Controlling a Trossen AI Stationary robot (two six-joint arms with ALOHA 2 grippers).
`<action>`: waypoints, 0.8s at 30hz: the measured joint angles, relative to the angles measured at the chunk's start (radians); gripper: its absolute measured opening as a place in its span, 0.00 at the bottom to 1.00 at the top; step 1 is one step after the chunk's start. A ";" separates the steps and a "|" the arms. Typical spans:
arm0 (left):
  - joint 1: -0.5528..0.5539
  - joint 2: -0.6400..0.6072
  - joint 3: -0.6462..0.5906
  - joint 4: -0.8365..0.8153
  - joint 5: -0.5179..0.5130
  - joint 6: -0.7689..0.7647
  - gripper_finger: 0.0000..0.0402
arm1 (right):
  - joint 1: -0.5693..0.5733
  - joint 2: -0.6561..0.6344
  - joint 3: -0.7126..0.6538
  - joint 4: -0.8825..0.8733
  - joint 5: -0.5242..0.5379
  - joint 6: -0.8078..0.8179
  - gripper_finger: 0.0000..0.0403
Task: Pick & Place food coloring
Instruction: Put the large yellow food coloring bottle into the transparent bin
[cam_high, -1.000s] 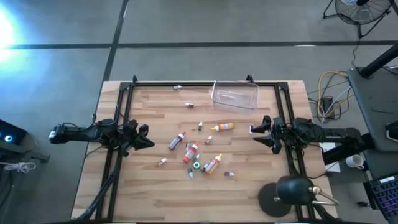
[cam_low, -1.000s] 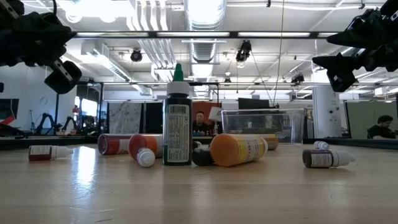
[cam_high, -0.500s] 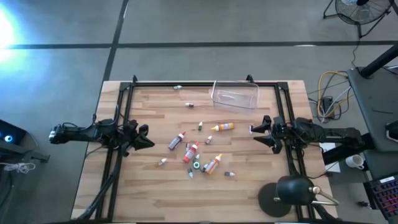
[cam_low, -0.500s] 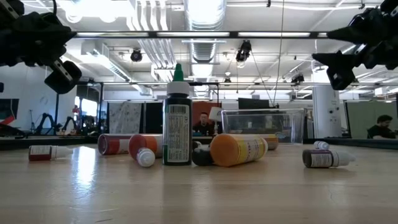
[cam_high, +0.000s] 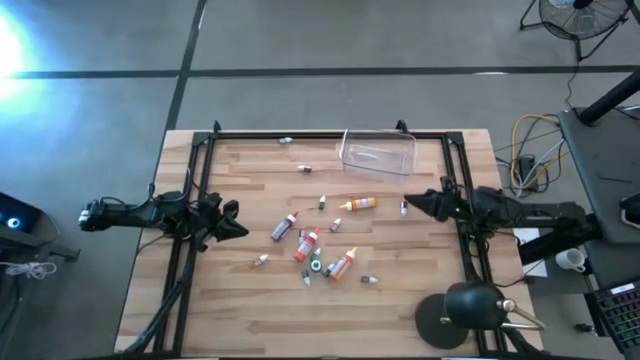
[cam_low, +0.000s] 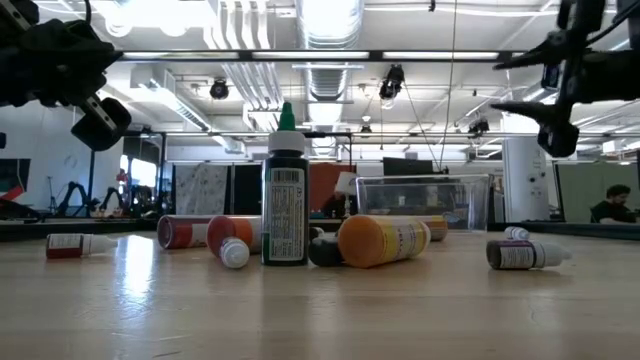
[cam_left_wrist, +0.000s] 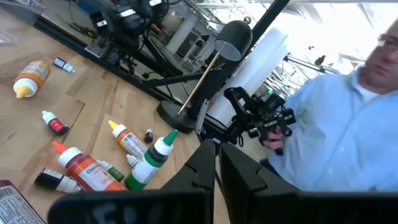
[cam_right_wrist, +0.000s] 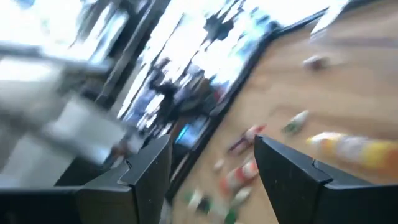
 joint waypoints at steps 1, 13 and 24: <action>0.000 0.000 0.000 0.000 0.000 0.000 0.00 | -0.001 0.041 -0.001 0.025 0.010 -0.007 0.55; 0.000 0.000 0.000 0.000 0.000 0.000 0.00 | 0.003 0.883 0.433 -0.115 -0.303 -0.075 0.55; 0.001 0.000 0.000 0.000 0.000 0.000 0.00 | 0.094 1.398 0.991 -0.908 -0.265 -1.216 0.55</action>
